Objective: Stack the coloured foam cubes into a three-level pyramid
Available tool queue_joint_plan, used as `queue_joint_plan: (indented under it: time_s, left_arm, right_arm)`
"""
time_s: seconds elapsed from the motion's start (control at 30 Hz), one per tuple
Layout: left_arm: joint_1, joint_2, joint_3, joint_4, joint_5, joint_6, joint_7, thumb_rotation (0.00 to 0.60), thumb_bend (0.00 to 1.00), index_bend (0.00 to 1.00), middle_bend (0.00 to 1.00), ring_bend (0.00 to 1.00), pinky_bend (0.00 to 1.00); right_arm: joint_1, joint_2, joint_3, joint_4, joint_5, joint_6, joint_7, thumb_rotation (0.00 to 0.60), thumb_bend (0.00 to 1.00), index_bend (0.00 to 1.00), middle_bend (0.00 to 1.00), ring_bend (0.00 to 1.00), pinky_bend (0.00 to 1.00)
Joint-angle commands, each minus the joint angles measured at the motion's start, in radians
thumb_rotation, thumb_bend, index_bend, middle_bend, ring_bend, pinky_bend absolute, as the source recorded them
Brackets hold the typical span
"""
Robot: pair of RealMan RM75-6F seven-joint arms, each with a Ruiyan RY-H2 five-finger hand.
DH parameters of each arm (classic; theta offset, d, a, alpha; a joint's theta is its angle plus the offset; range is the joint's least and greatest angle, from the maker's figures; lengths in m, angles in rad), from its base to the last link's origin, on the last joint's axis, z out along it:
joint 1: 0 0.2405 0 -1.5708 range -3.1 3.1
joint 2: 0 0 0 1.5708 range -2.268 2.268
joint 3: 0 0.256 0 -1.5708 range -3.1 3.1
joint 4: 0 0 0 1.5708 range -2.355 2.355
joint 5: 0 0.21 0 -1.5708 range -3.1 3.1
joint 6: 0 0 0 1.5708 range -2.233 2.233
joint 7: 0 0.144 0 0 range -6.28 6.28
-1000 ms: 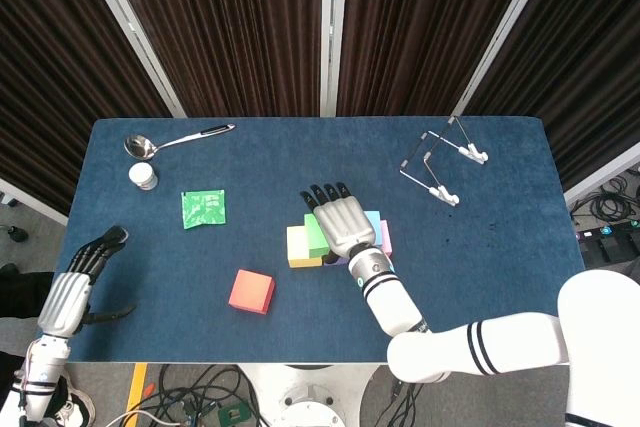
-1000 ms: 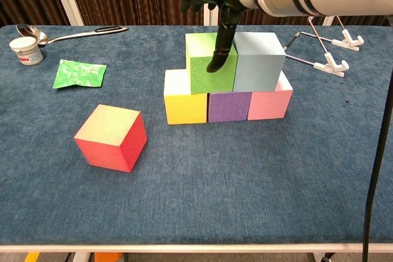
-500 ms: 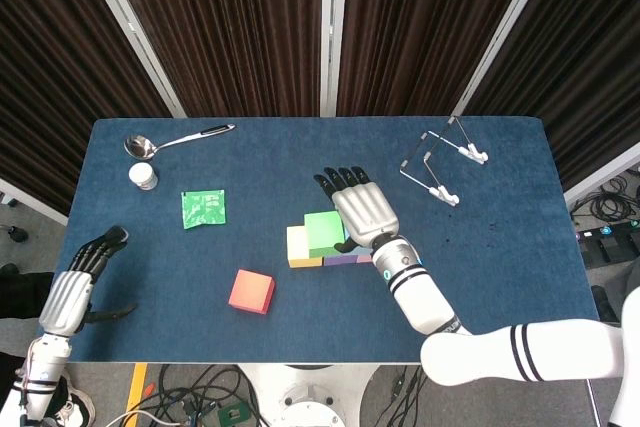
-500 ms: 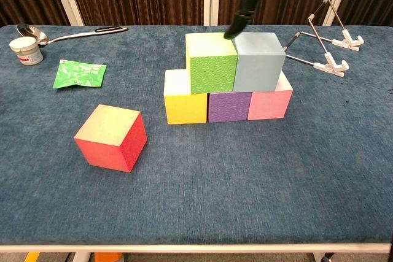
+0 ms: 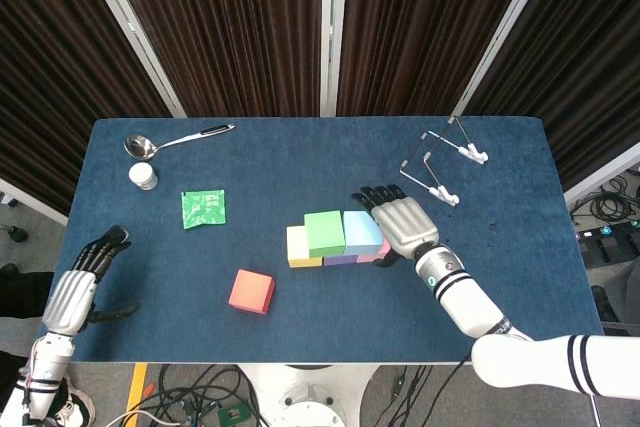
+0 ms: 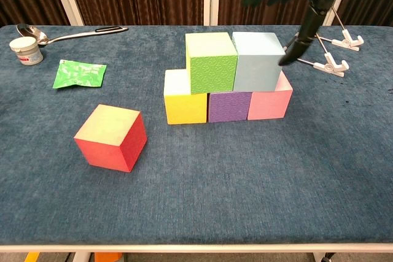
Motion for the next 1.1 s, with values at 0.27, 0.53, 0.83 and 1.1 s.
queue_joint_plan:
  time_s: [0.27, 0.53, 0.83, 1.1]
  left_arm:
    - [-0.005, -0.002, 0.001, -0.009, -0.004, -0.012, 0.014, 0.6, 0.0, 0.15, 0.09, 0.0, 0.08]
    - [-0.001, -0.001, 0.002, -0.003, -0.008, -0.01, 0.006, 0.6, 0.0, 0.15, 0.09, 0.0, 0.08]
    - [-0.002, -0.002, 0.002, -0.005, -0.008, -0.011, 0.008, 0.6, 0.0, 0.15, 0.09, 0.0, 0.08]
    - [-0.003, 0.0, 0.002, -0.011, -0.009, -0.015, 0.017, 0.6, 0.0, 0.15, 0.09, 0.0, 0.08]
  right_arm:
    - [-0.01, -0.028, -0.034, 0.086, -0.078, -0.046, 0.054, 0.6, 0.06, 0.0, 0.14, 0.0, 0.0]
    - [0.008, -0.068, -0.047, 0.111, -0.081, -0.022, 0.049, 0.6, 0.09, 0.0, 0.2, 0.0, 0.0]
    - [0.023, -0.084, -0.061, 0.112, -0.068, 0.021, 0.017, 0.6, 0.13, 0.0, 0.33, 0.0, 0.0]
    - [0.011, -0.063, -0.054, 0.106, -0.103, 0.023, 0.046, 0.6, 0.15, 0.0, 0.38, 0.0, 0.0]
